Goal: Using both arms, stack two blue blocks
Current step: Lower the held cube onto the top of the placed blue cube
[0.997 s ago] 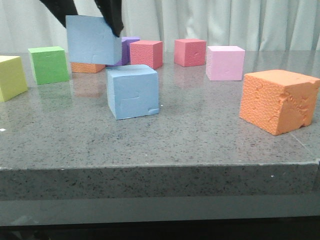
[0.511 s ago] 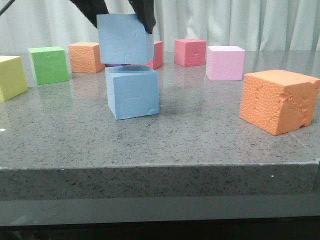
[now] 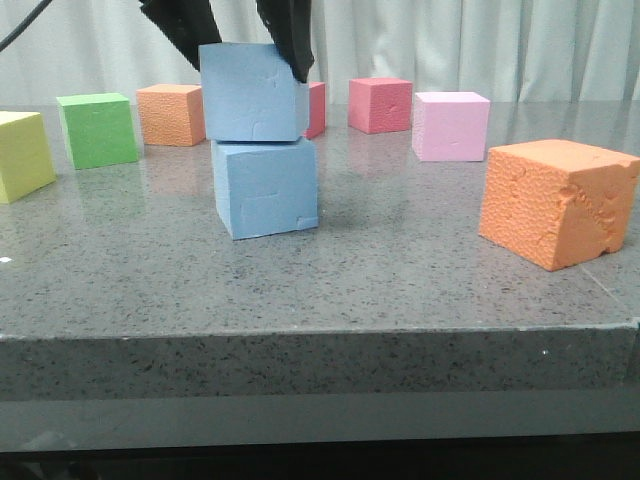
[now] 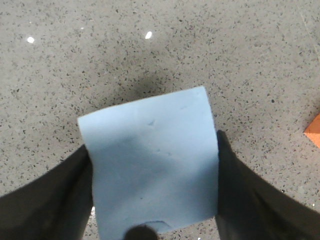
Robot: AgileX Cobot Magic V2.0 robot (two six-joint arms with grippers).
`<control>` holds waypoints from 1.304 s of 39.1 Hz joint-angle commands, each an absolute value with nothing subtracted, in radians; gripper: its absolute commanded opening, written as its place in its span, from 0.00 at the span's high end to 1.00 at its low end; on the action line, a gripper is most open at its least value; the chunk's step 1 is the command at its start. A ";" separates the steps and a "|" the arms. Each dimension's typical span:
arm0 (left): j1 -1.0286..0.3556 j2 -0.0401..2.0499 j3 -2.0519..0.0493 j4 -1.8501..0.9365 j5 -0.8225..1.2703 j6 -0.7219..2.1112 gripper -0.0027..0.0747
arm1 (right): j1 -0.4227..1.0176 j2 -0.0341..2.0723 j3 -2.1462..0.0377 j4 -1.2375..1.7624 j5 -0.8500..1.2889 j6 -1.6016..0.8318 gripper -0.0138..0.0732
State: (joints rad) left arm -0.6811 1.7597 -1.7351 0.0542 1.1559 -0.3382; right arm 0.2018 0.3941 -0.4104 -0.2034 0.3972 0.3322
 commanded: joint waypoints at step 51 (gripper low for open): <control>-0.687 1.711 -1.747 0.046 1.116 -0.336 0.27 | 0.198 0.397 -0.435 -0.210 0.311 0.322 0.92</control>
